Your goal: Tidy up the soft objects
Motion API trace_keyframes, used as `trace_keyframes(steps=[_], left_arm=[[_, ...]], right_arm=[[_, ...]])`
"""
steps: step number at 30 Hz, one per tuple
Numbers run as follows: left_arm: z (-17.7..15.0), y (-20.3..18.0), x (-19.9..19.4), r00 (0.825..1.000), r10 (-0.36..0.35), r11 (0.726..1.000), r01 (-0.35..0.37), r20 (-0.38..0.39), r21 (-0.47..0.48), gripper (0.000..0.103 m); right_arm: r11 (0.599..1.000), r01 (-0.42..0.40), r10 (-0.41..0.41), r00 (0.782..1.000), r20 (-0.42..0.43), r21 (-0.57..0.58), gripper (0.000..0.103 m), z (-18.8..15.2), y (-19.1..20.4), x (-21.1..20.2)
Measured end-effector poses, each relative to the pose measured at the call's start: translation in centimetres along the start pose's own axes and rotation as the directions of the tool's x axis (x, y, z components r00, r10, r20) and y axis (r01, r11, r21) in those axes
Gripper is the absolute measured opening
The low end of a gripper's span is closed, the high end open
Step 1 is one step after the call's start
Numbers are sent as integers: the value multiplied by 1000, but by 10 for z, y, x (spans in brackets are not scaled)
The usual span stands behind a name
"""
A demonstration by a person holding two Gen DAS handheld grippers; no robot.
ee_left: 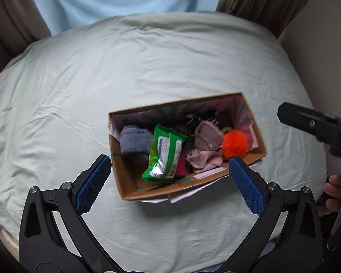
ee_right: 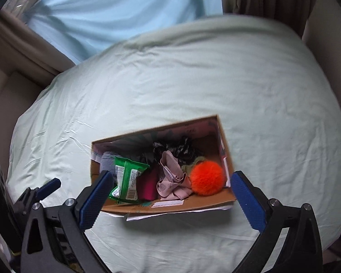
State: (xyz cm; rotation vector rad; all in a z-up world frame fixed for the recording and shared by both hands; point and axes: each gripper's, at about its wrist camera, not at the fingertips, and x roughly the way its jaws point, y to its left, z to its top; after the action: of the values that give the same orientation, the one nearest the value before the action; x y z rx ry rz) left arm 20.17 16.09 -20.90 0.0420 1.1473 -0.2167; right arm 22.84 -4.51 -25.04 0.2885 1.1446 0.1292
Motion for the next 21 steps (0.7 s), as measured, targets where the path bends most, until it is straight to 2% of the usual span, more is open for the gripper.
trace_keyframes(steps=[4, 8, 10, 15, 21], left_arm=[[8, -9, -53, 997, -7, 999, 10, 83, -32, 103], [14, -22, -107, 984, 5, 998, 5, 176, -56, 103], [15, -29, -137, 970, 26, 998, -11, 241, -62, 103], [11, -49, -202, 920, 82, 995, -54, 385, -82, 103], [-4, -73, -253, 862, 82, 995, -42, 501, -90, 103]], right_arm=[[996, 30, -22, 996, 92, -87, 103, 1, 7, -51], [984, 85, -52, 979, 199, -159, 103, -2, 9, -108], [981, 73, -23, 965, 262, -181, 103, -4, 7, -141], [977, 105, -27, 923, 383, -186, 103, -11, -2, -202], [984, 88, -9, 893, 450, -155, 103, -22, -19, -248]])
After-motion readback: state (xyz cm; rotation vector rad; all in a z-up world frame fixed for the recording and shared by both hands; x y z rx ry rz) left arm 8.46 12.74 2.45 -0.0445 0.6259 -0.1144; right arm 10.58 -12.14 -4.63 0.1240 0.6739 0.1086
